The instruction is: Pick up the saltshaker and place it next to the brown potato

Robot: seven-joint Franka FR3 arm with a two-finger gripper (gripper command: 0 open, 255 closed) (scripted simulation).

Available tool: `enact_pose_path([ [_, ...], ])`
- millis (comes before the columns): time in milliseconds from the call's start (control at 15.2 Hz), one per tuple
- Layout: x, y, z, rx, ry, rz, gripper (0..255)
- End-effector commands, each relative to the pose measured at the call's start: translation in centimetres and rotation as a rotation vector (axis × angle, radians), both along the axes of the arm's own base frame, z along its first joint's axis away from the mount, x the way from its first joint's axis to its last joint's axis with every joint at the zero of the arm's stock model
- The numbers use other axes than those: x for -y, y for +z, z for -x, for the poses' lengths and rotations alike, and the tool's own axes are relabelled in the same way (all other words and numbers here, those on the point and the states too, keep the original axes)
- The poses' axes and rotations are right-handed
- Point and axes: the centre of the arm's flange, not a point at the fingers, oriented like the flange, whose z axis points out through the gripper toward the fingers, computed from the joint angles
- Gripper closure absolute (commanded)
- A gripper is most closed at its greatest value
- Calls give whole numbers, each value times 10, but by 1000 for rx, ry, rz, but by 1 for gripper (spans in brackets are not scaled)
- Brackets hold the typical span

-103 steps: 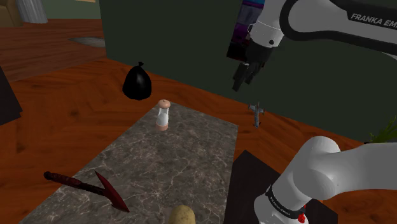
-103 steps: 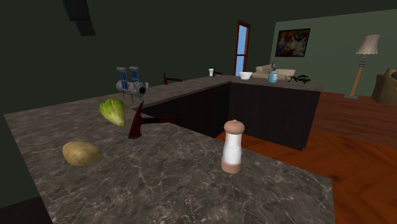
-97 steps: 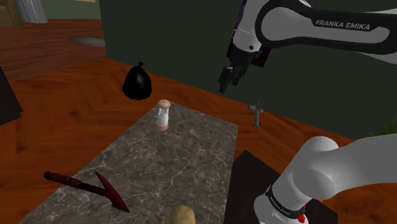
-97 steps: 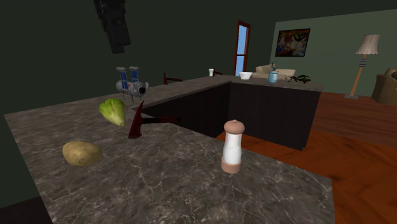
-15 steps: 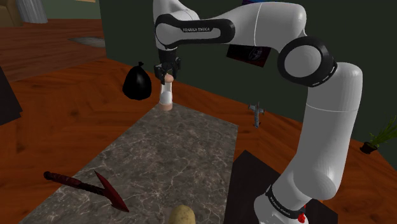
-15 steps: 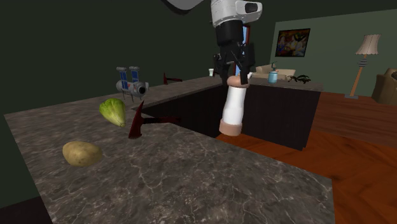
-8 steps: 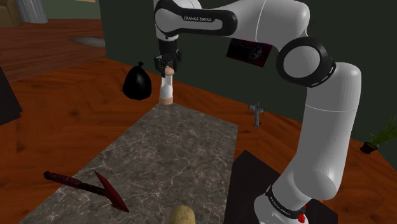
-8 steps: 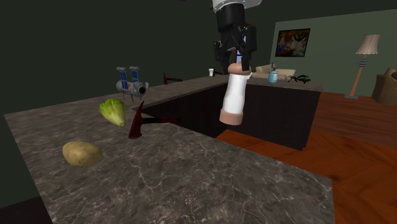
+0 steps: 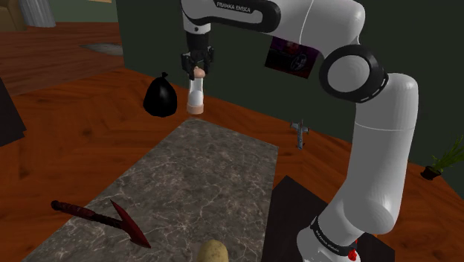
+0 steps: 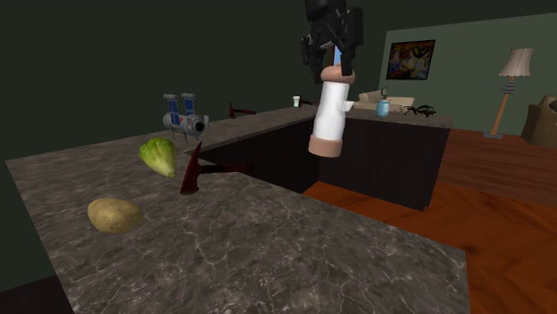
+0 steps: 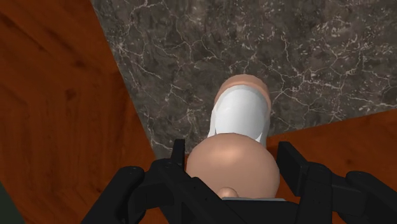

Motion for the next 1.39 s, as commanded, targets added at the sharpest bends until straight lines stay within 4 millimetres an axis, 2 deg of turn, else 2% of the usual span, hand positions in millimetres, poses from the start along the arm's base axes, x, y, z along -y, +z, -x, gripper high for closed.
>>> enact_pose_path([
  [0, 0, 9, 0, 0, 0, 0, 255],
  [264, 0, 28, 0, 0, 0, 0, 255],
  [1320, -144, 29, 154, 0, 0, 0, 255],
])
